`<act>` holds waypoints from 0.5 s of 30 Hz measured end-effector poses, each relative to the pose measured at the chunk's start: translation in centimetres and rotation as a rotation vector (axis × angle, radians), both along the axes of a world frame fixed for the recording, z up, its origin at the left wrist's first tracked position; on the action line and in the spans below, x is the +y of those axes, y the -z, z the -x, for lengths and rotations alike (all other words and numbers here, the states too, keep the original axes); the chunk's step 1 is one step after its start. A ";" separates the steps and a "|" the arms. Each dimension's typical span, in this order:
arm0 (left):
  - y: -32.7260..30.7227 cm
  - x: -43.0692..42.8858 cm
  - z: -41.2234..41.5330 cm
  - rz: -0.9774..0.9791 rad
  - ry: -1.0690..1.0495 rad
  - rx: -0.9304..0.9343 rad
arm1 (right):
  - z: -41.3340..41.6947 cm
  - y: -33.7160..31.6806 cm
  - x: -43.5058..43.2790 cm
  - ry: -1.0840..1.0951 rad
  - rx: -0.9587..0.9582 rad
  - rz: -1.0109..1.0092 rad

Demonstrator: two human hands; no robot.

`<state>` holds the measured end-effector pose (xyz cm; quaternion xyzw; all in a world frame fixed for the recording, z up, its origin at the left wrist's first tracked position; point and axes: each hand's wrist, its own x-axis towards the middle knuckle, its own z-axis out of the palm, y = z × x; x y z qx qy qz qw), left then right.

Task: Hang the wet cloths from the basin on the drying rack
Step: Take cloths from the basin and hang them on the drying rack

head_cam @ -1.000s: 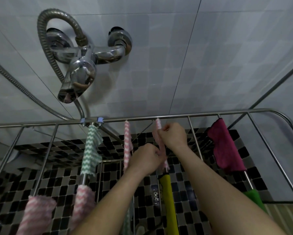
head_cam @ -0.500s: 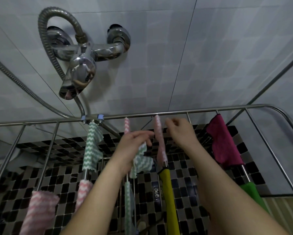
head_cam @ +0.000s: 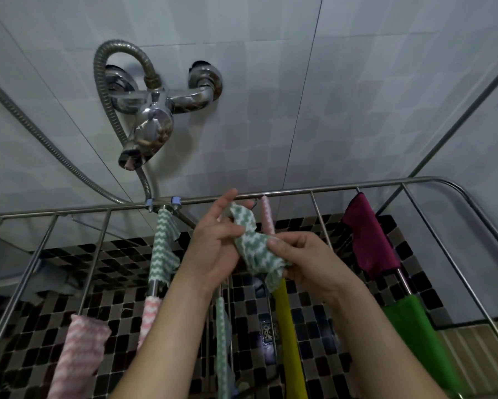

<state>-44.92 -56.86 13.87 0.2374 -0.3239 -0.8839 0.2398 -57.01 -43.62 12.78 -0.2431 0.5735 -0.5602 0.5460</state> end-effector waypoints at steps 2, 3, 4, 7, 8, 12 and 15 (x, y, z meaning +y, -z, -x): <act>-0.1 0.8 -0.2 0.003 0.004 -0.057 | -0.1 -0.6 0.7 0.107 0.011 0.000; 0.0 1.1 -0.2 0.014 -0.002 -0.106 | -0.2 -0.9 0.9 0.156 0.007 0.003; 0.1 1.4 -0.1 0.035 -0.011 -0.171 | -0.2 -1.1 1.2 0.202 -0.003 0.010; 0.8 2.5 -0.1 0.304 -0.025 -0.492 | -0.7 -1.7 2.1 0.287 -0.014 0.023; 0.6 2.9 -0.2 0.482 -0.044 -0.582 | -0.8 -1.9 2.4 0.307 -0.002 0.014; -1.5 4.3 -0.7 0.838 0.132 -0.348 | -1.2 -2.7 3.2 0.359 0.107 -0.012; -2.3 5.1 -0.4 0.957 0.294 -0.293 | -1.3 -2.9 3.7 0.353 0.226 -0.022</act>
